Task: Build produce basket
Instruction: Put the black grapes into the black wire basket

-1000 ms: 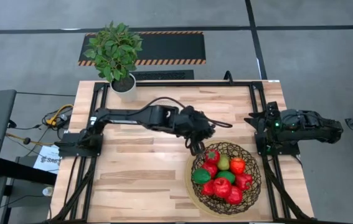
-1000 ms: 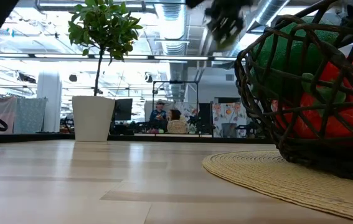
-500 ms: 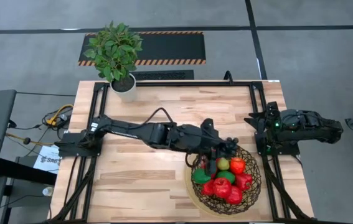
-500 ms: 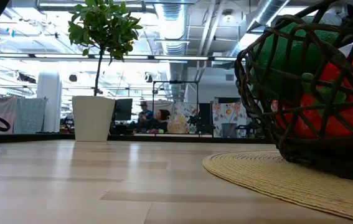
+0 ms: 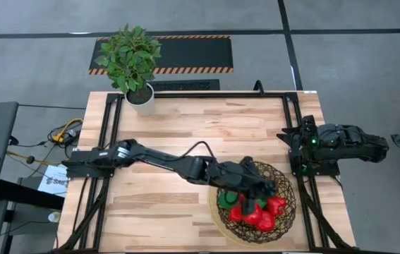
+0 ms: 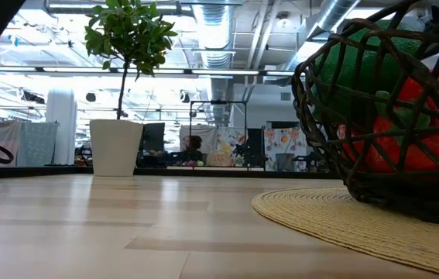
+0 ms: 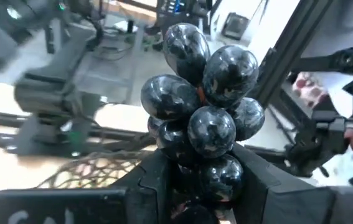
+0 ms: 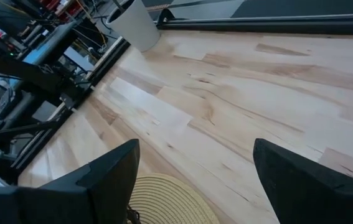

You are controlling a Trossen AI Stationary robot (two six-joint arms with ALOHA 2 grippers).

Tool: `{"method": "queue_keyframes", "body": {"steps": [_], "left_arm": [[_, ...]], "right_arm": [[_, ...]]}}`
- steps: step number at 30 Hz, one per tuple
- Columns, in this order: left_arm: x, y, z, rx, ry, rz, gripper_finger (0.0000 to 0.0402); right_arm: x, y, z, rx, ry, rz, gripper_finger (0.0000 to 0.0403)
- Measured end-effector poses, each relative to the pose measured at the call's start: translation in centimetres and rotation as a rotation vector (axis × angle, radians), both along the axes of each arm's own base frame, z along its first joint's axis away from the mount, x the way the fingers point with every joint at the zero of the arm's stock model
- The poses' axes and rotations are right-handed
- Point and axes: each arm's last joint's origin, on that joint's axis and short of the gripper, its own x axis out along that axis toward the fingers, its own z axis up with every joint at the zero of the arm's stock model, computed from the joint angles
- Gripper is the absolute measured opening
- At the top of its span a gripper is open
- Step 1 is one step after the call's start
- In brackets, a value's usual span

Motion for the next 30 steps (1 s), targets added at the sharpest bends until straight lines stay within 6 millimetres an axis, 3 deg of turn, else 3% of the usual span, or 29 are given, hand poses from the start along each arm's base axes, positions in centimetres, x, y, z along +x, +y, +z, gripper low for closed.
{"method": "queue_keyframes", "body": {"steps": [7,20,24,30], "left_arm": [[1.5,-1.1,-3.0,-0.1,0.021,-0.084,0.0103],[1.4,-1.6,-4.3,-0.204,0.14,-0.136,0.0113],[1.3,-1.3,-4.7,-0.199,0.185,-0.136,0.0156],[1.8,0.5,-4.7,-0.235,0.193,-0.105,0.026]], "right_arm": [[0.0,0.0,0.0,0.0,-0.002,0.001,0.0333],[0.0,0.0,0.0,0.001,0.0,0.003,0.0333],[0.0,0.0,0.0,0.001,0.0,0.003,0.0333],[0.0,0.0,0.0,0.001,0.0,0.003,0.0333]]}}
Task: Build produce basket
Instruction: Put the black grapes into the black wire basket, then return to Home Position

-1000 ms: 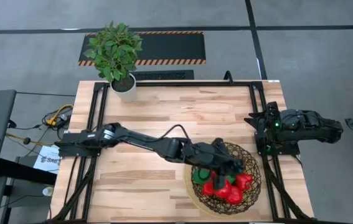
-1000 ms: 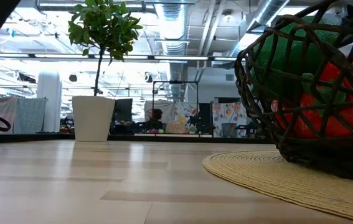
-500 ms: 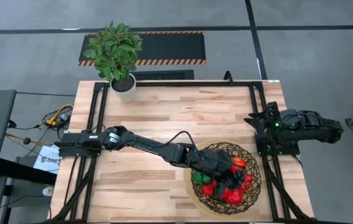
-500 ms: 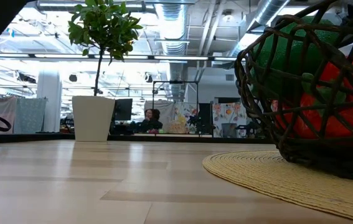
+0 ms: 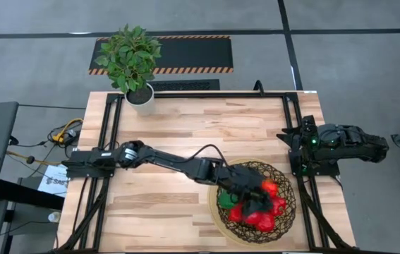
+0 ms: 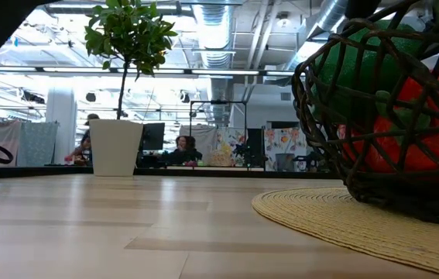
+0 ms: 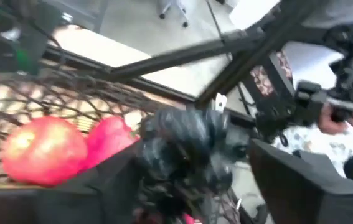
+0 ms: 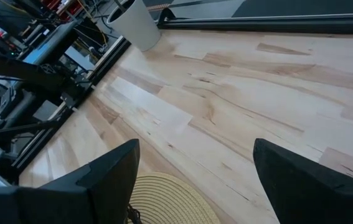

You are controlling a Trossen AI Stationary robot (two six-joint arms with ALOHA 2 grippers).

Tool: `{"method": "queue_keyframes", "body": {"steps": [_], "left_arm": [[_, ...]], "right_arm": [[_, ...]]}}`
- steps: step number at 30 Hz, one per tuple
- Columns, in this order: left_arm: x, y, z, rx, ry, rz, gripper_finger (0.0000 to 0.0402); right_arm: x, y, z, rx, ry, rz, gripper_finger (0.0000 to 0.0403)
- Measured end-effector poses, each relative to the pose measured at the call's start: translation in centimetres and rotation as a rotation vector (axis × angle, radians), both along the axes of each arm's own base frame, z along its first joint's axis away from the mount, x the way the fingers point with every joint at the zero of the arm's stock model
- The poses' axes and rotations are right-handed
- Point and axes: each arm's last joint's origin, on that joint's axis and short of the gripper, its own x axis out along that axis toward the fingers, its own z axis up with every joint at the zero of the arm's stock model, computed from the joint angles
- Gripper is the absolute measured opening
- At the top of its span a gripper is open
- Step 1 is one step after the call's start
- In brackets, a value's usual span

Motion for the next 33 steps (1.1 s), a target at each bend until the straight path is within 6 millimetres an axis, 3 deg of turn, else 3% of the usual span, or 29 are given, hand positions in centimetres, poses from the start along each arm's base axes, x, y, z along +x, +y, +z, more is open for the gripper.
{"method": "queue_keyframes", "body": {"steps": [5,10,13,16,21,26,29,33], "left_arm": [[0.5,2.0,0.0,-0.065,0.025,0.054,0.0326],[0.8,4.9,0.7,-0.265,0.079,-0.004,0.0347],[0.5,6.4,2.8,-0.321,0.01,-0.052,0.0348],[-0.8,7.1,6.8,-0.295,-0.156,-0.159,0.0348],[-5.9,8.3,14.1,-0.11,-0.305,-0.203,0.0348],[-14.3,9.2,19.5,0.229,-0.193,0.058,0.0348],[-18.3,9.7,20.6,0.346,-0.134,0.18,0.0348],[-21.8,10.2,19.3,0.379,-0.123,0.164,0.0348]], "right_arm": [[0.0,0.0,0.0,0.0,0.0,-0.001,0.0333],[0.1,0.0,0.1,-0.001,-0.016,-0.003,0.0333],[0.1,0.0,0.3,-0.006,-0.028,0.001,0.0333],[0.1,0.0,0.1,-0.036,0.005,0.015,0.0333],[0.3,0.0,0.5,-0.024,-0.051,0.012,0.0333],[0.5,0.0,2.4,-0.132,-0.217,0.042,0.0333],[0.5,0.0,3.2,-0.2,-0.276,0.054,0.0333],[0.4,0.0,3.8,-0.249,-0.305,0.058,0.0333]]}}
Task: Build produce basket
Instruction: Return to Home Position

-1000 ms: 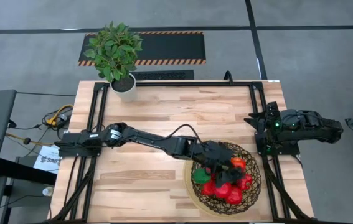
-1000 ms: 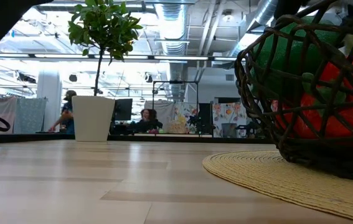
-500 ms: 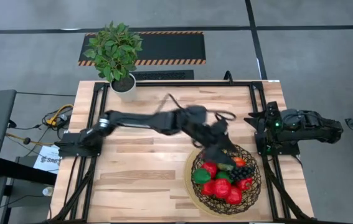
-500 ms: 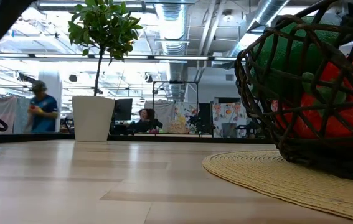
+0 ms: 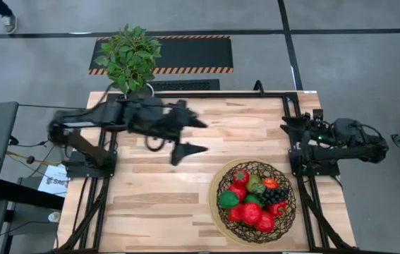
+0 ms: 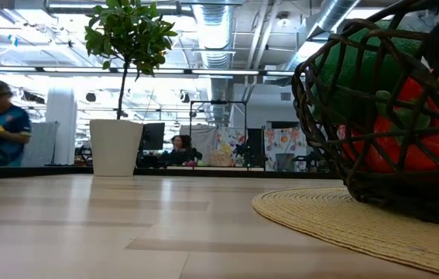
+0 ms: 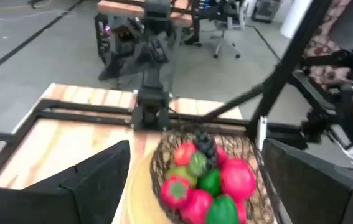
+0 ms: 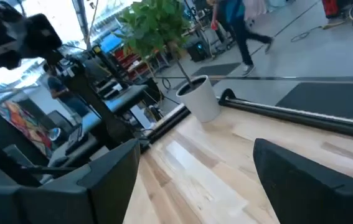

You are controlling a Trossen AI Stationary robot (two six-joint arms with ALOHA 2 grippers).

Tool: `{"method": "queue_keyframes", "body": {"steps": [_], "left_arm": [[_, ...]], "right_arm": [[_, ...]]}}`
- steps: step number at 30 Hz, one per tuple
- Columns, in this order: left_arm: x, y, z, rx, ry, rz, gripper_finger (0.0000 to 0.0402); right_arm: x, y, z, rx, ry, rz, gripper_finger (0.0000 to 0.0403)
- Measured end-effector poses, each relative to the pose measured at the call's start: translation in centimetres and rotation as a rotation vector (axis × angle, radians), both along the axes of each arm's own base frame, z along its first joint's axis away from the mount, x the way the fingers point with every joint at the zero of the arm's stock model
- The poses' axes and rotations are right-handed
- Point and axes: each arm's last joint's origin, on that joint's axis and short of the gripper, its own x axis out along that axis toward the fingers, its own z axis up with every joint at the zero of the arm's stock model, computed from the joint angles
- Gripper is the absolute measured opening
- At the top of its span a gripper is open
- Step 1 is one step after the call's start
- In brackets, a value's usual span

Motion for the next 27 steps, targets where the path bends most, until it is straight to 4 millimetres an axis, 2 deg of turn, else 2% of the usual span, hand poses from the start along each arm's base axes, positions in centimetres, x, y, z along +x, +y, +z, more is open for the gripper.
{"method": "queue_keyframes", "body": {"steps": [3,6,10,15,21,27], "left_arm": [[-2.4,0.7,-2.5,-0.031,-0.043,-0.012,0.0348],[-4.8,2.0,-6.2,-0.081,-0.077,-0.005,0.0348],[-9.4,3.5,-10.3,-0.152,-0.157,0.025,0.0348],[-15.2,4.7,-14.8,-0.191,-0.225,0.109,0.0348],[-21.0,5.1,-19.0,-0.2,-0.296,0.185,0.0348],[-24.0,4.9,-22.1,-0.204,-0.358,0.207,0.0348]], "right_arm": [[0.0,0.0,-0.1,-0.008,0.009,-0.016,0.0333],[0.0,-0.1,-0.1,-0.009,0.009,-0.024,0.0333],[0.1,-0.1,0.2,-0.037,-0.014,-0.022,0.0333],[1.3,0.0,-0.3,-0.141,-0.064,-0.032,0.0333],[3.4,0.0,-3.3,-0.169,-0.044,-0.055,0.0333],[4.8,-0.1,-5.9,-0.189,-0.093,-0.086,0.0333]]}}
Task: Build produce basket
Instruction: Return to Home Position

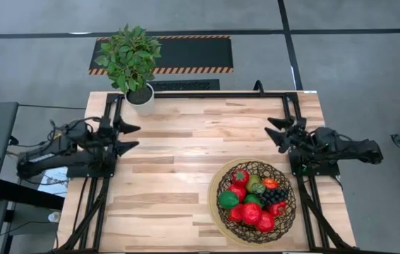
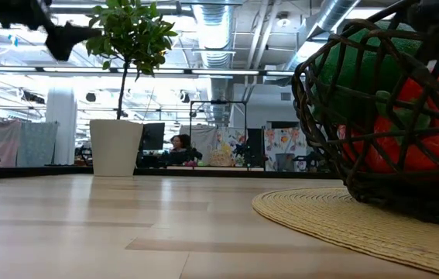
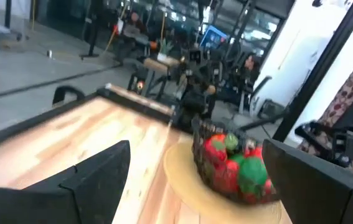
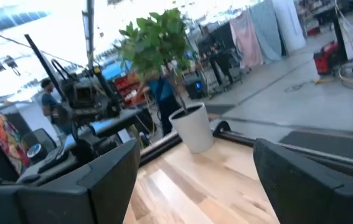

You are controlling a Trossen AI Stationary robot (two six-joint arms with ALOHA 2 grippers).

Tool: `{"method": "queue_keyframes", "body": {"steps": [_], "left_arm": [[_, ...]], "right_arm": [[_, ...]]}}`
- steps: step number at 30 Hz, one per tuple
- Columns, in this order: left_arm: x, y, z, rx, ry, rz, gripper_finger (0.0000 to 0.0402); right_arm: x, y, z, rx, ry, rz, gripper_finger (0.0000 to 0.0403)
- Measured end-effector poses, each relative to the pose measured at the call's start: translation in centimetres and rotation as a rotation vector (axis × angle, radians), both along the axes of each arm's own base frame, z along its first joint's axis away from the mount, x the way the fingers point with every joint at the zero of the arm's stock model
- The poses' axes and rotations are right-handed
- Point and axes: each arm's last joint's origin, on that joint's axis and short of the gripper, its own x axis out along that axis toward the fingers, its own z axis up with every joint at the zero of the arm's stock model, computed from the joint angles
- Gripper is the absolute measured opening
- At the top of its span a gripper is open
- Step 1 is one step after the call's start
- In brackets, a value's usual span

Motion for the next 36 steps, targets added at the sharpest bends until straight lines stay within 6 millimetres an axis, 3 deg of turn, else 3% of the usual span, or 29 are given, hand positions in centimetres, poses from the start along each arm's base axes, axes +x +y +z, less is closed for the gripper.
{"method": "queue_keyframes", "body": {"steps": [7,13,22,36], "left_arm": [[-1.1,-0.2,-2.8,-0.03,0.094,0.0,0.0348],[-0.1,0.0,-5.2,-0.078,0.147,0.02,0.0348],[2.1,0.6,-9.0,-0.107,-0.037,0.039,0.0348],[2.2,0.5,-9.2,-0.068,-0.006,0.102,0.0348]], "right_arm": [[1.3,0.3,-3.5,-0.017,-0.02,0.045,0.0333],[1.4,0.4,-3.5,-0.015,-0.013,0.054,0.0333],[1.4,0.2,-3.7,-0.023,0.016,0.024,0.0333],[1.5,-0.2,-4.7,0.003,0.107,-0.022,0.0333]]}}
